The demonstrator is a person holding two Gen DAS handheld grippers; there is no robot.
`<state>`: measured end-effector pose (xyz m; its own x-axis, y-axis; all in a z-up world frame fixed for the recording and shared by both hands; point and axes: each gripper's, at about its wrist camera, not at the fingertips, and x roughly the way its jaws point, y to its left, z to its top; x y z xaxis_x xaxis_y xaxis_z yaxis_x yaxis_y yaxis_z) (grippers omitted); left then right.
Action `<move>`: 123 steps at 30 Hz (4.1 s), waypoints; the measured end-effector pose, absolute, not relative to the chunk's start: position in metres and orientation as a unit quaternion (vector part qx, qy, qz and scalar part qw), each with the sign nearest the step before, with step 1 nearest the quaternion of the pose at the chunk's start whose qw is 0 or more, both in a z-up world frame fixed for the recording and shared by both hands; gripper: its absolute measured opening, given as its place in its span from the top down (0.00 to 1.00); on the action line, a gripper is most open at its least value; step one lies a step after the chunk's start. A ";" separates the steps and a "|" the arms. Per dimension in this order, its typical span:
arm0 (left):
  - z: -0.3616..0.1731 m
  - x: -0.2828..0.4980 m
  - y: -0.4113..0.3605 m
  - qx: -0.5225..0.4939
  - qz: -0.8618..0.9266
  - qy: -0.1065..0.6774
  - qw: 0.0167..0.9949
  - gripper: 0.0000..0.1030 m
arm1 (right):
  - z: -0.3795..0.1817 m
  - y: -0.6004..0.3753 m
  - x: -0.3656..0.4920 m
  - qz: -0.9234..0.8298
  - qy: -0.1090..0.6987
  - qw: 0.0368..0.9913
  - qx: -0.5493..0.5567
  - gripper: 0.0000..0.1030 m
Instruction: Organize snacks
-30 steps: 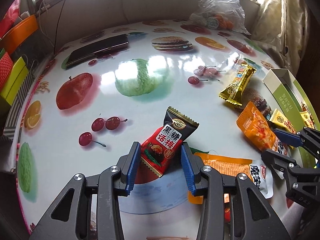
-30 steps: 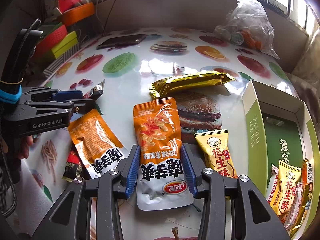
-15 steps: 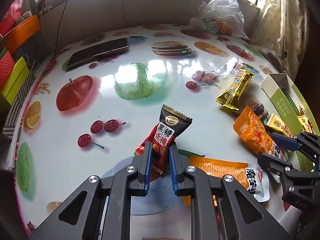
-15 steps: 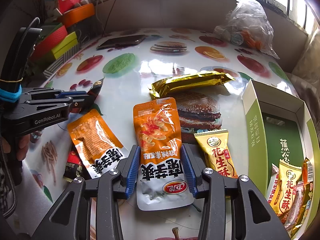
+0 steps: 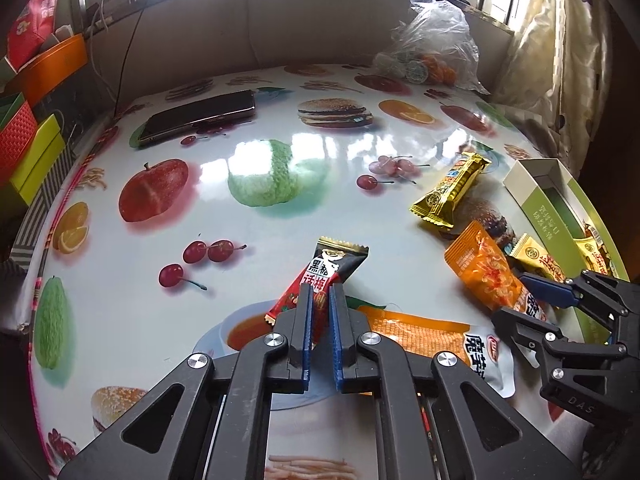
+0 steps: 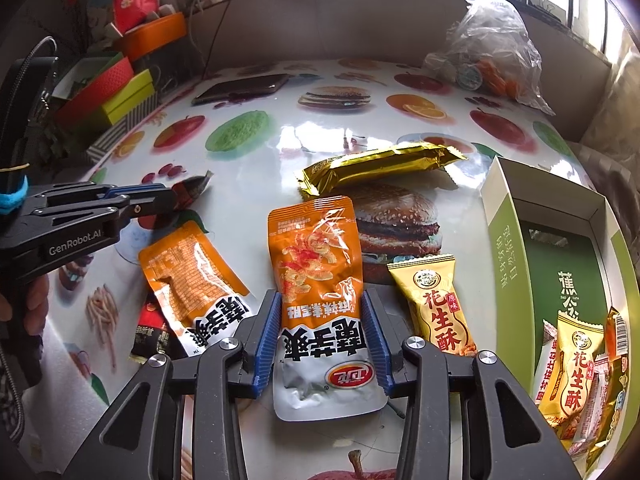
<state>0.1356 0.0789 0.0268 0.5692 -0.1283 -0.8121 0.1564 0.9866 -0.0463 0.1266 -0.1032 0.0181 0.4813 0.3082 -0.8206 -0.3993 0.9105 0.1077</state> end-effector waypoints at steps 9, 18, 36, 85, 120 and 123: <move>0.026 0.138 0.075 0.021 -0.087 0.454 0.887 0.77 | 0.018 -0.106 0.122 0.201 0.465 0.861 -0.042 0.62; 0.019 0.157 0.070 0.053 -0.113 0.466 0.876 0.47 | 0.017 -0.107 0.122 0.202 0.466 0.860 -0.040 0.62; 0.007 0.167 0.071 0.059 -0.096 0.480 0.870 0.60 | 0.017 -0.107 0.122 0.203 0.467 0.860 -0.038 0.62; 0.088 0.093 0.017 0.034 -0.130 0.407 0.904 0.69 | 0.080 -0.155 0.078 0.154 0.407 0.900 -0.005 0.62; 0.085 0.107 -0.111 0.054 -0.224 0.417 0.879 0.69 | 0.076 -0.269 0.060 0.040 0.415 0.908 0.050 0.61; 0.080 0.113 -0.120 0.047 -0.228 0.424 0.875 0.69 | 0.072 -0.278 0.062 0.029 0.419 0.906 0.052 0.61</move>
<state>0.1132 -0.1204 0.0804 0.5369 -0.3591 -0.7634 0.4394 0.8915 -0.1104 0.0622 -0.2777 0.0717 0.6475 0.0968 -0.7558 -0.0091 0.9928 0.1194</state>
